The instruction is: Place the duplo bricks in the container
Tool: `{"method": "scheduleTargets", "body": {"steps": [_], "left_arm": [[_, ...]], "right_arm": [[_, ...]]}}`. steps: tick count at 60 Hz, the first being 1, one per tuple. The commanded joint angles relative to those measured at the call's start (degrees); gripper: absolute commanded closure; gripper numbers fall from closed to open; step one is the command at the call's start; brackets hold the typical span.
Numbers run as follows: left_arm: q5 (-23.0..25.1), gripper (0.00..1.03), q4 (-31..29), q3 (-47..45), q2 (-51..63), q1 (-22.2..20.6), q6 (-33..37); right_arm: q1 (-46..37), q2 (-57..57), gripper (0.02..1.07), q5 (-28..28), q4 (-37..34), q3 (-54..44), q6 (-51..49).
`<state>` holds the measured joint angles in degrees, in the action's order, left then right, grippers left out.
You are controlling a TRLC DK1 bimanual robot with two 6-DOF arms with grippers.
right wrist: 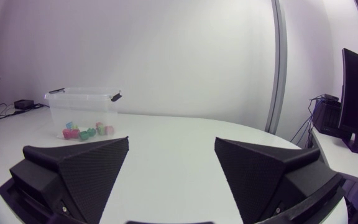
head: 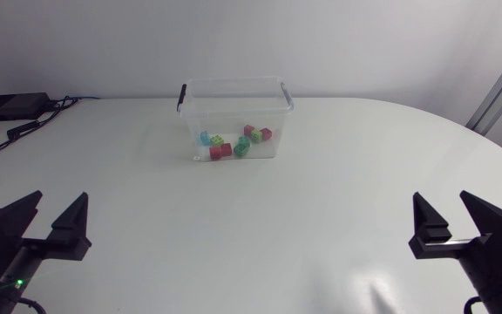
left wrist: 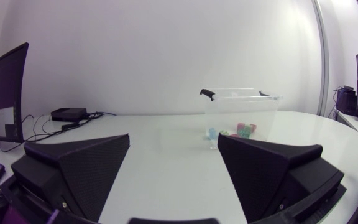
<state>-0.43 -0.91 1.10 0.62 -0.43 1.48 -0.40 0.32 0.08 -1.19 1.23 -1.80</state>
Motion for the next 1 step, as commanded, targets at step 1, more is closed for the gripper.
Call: {"method": "scheduleTargets", "body": {"steps": [1], "left_arm": [[0.43,0.04,0.91,-1.10,-0.62,0.43,-1.48]], "right_arm": [[0.40,-0.32,0.07,-0.08,1.19,-1.23,1.80]]}}
